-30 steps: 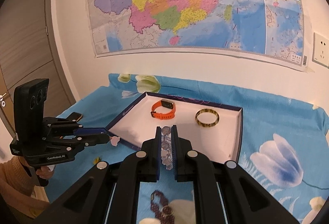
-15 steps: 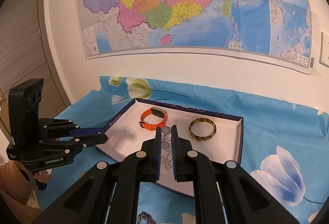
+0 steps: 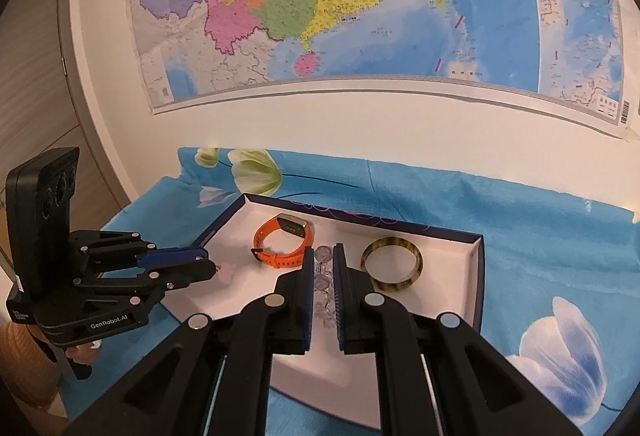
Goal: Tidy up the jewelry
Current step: 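Lower the pink ring into the tray with the left gripper while the right gripper drops the bracelet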
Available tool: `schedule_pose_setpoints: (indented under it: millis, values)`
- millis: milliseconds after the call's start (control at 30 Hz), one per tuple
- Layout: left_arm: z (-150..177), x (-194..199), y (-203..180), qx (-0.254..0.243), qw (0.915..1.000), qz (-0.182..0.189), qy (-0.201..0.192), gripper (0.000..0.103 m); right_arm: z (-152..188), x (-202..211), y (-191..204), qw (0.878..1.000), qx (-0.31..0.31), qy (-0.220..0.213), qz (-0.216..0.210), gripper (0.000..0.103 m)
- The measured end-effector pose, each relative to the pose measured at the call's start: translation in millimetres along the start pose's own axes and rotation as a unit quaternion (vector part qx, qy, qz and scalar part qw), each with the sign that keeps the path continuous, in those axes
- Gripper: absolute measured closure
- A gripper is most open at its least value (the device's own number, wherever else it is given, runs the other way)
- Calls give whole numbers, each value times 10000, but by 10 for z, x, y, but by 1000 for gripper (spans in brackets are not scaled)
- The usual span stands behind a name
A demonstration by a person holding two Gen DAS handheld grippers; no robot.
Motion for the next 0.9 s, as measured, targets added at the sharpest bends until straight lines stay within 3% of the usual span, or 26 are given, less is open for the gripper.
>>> schedule_pose_setpoints:
  millis: [333, 900]
  values:
    - [-28, -258, 142, 201, 9995, -97, 201, 87, 2, -255, -97, 9998, -25, 169, 55, 95]
    - [109, -603, 202, 303, 9973, -294, 601, 87, 283, -523, -388, 9971, -215, 660, 303, 95]
Point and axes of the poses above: each gripper's, at about its wrist camera, not at the fingertips, and x roughly against the way its jaws point, y to its left, z to its underside, the point moved 7 cm from there along -x, roughly the way its jaws point, and after that the axes turned 2 degrees about z, right-handed, at the moved point
